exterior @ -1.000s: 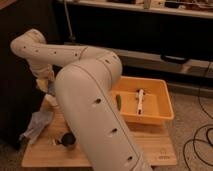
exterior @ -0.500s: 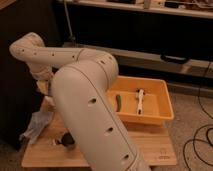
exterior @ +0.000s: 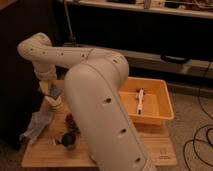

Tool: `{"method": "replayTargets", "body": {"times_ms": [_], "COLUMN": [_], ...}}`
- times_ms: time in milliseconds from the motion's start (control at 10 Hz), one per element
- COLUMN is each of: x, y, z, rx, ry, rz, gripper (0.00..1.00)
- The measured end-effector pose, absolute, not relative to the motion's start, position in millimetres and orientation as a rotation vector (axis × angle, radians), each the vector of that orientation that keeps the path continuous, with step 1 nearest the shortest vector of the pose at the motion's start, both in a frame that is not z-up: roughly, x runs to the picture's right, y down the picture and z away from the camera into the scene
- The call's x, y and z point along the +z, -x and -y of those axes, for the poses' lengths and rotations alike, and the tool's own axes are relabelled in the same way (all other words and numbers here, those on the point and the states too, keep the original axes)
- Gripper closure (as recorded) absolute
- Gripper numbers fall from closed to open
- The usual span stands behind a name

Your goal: Place sponge in paper cup

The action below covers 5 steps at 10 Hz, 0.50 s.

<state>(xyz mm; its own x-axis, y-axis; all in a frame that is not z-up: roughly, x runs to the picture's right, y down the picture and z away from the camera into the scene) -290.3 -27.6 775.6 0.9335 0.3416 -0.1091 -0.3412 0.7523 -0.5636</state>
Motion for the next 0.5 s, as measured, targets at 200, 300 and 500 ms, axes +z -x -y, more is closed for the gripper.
{"method": "replayTargets", "body": {"times_ms": [200, 300, 500], "x": [760.8, 747.5, 738.3], "y": [281.0, 281.0, 281.0], "z": [38.5, 45.0, 50.7], "rx": [0.394, 0.394, 0.402], "ry": [0.604, 0.601, 0.615], "rz": [0.069, 0.105, 0.126], "gripper": [1.00, 1.00, 1.00]}}
